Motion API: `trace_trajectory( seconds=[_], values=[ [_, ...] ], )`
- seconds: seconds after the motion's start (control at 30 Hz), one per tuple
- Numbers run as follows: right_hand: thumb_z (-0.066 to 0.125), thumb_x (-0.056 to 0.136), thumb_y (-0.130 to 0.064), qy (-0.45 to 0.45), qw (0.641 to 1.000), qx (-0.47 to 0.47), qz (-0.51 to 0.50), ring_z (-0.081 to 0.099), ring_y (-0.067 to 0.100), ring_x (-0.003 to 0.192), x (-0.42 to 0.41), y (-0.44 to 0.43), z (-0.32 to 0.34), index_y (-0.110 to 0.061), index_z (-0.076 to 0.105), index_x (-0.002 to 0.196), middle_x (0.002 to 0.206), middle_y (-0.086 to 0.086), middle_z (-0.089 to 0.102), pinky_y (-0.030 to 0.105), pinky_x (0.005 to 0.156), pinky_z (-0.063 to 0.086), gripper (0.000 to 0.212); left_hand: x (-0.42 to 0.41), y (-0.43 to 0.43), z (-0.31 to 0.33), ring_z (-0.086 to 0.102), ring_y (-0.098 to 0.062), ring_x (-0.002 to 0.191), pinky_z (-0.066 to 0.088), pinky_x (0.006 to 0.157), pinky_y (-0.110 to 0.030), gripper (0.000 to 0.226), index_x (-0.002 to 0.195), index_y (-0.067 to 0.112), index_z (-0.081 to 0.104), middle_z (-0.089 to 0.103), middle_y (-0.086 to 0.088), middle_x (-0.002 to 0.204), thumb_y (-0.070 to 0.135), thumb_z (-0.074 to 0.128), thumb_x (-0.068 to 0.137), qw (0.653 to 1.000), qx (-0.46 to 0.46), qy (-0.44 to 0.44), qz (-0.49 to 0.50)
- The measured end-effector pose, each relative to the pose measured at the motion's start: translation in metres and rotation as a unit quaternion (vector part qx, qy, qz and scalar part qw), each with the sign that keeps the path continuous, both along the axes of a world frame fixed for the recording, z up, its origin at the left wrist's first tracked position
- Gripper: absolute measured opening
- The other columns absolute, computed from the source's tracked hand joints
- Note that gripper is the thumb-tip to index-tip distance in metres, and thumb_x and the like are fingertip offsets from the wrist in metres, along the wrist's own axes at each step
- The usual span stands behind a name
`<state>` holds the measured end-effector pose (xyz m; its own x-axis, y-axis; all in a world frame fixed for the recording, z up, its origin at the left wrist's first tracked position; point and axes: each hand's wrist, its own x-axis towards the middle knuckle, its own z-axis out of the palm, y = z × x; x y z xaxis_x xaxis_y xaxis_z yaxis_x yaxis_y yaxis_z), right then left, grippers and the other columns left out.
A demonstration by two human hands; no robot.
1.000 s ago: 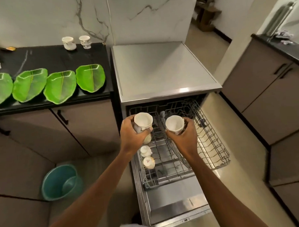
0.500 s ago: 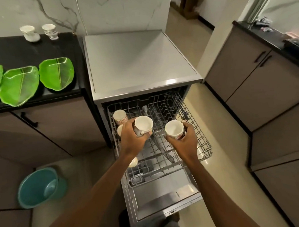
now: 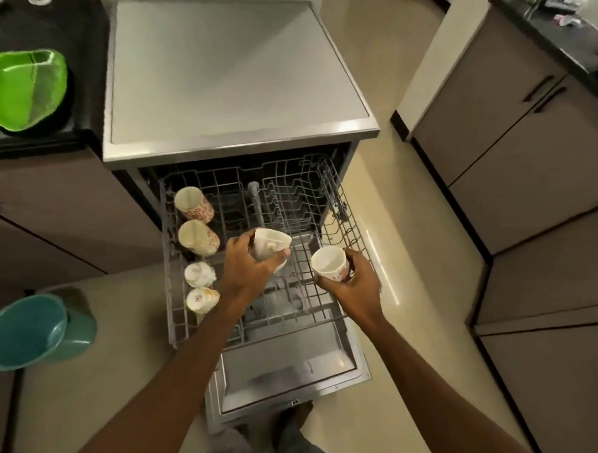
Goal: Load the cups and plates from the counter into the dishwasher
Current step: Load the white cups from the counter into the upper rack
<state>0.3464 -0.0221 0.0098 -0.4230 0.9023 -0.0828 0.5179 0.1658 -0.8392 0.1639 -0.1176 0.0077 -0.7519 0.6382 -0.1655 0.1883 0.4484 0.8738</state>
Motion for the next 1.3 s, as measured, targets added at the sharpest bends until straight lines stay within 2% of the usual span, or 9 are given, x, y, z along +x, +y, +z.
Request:
trace_trajectory(
  seconds=[0.2,0.3,0.37,0.43,0.6,0.7,0.83,0.97,1.3],
  values=[
    [0.087,0.061,-0.035,-0.057,0.996,-0.052,0.033,0.057,0.011,0.099,0.011,0.031,-0.045,-0.024,0.059,0.12,0.111,-0.002,0.061,0.032,0.085,0.052,0.067,-0.001,0.045,-0.031,0.056,-0.013,0.097,0.043,0.061,-0.008,0.079,0.128,0.015,0.04,0.051,0.004,0.113,0.029,0.087,0.065,0.997,-0.017,-0.067,-0.013],
    [0.088,0.062,-0.027,-0.085,0.992,-0.085,0.032,0.056,0.006,0.09,0.013,0.044,-0.064,-0.026,0.052,0.118,0.105,-0.009,0.057,0.02,0.075,0.051,0.066,-0.004,0.068,-0.053,0.055,-0.013,0.091,0.038,0.051,-0.009,0.065,0.118,0.018,0.047,0.053,0.004,0.108,0.033,0.085,0.067,0.996,-0.048,-0.062,-0.039],
    [0.088,0.063,-0.022,-0.109,0.987,-0.115,0.039,0.056,0.003,0.079,0.015,0.051,-0.079,-0.026,0.042,0.112,0.094,-0.015,0.053,0.008,0.057,0.046,0.067,-0.004,0.08,-0.07,0.057,-0.016,0.094,0.044,0.057,-0.016,0.062,0.116,0.022,0.052,0.056,0.003,0.11,0.038,0.084,0.066,0.995,-0.062,-0.056,-0.061],
    [0.088,0.062,-0.023,-0.143,0.98,-0.125,0.057,0.058,0.007,0.077,0.016,0.056,-0.095,-0.022,0.041,0.107,0.092,-0.009,0.055,0.011,0.051,0.045,0.065,-0.004,0.093,-0.088,0.057,-0.02,0.099,0.052,0.071,-0.03,0.063,0.115,0.027,0.056,0.056,0.001,0.111,0.046,0.081,0.06,0.992,-0.075,-0.041,-0.092],
    [0.087,0.061,-0.03,-0.209,0.969,-0.08,0.105,0.048,0.016,0.105,0.009,0.062,-0.13,-0.024,0.049,0.117,0.118,0.0,0.046,0.021,0.074,0.043,0.068,-0.01,0.123,-0.126,0.048,-0.023,0.111,0.038,0.082,-0.029,0.074,0.126,0.022,0.053,0.05,-0.006,0.121,0.033,0.085,0.06,0.962,-0.163,0.058,-0.21],
    [0.087,0.063,-0.028,-0.222,0.966,-0.063,0.113,0.042,0.02,0.115,0.002,0.06,-0.143,-0.025,0.051,0.12,0.125,0.003,0.042,0.028,0.088,0.043,0.068,-0.01,0.136,-0.147,0.049,-0.025,0.114,0.044,0.09,-0.034,0.081,0.127,0.017,0.048,0.05,-0.007,0.127,0.026,0.087,0.057,0.934,-0.185,0.107,-0.286],
    [0.084,0.065,-0.027,-0.282,0.951,-0.021,0.125,0.033,0.022,0.124,-0.006,0.053,-0.164,-0.023,0.046,0.128,0.134,0.004,0.037,0.032,0.091,0.043,0.074,-0.008,0.143,-0.176,0.048,-0.026,0.113,0.049,0.091,-0.044,0.076,0.125,0.024,0.05,0.047,-0.004,0.123,0.021,0.086,0.058,0.902,-0.204,0.152,-0.35],
    [0.084,0.066,-0.025,-0.339,0.931,0.002,0.136,0.031,0.024,0.126,-0.011,0.047,-0.18,-0.022,0.042,0.135,0.137,0.006,0.04,0.037,0.097,0.042,0.08,-0.006,0.146,-0.196,0.04,-0.024,0.117,0.045,0.095,-0.04,0.07,0.127,0.027,0.052,0.042,-0.004,0.121,0.014,0.082,0.065,0.886,-0.202,0.151,-0.389],
    [0.079,0.07,-0.008,-0.355,0.913,0.065,0.19,0.038,0.022,0.118,-0.021,0.042,-0.197,-0.013,0.043,0.126,0.129,0.006,0.048,0.031,0.093,0.043,0.067,-0.005,0.158,-0.207,0.05,-0.02,0.114,0.049,0.089,-0.041,0.07,0.126,0.028,0.049,0.052,0.007,0.125,0.022,0.084,0.065,0.872,-0.19,0.187,-0.411]
  ],
)
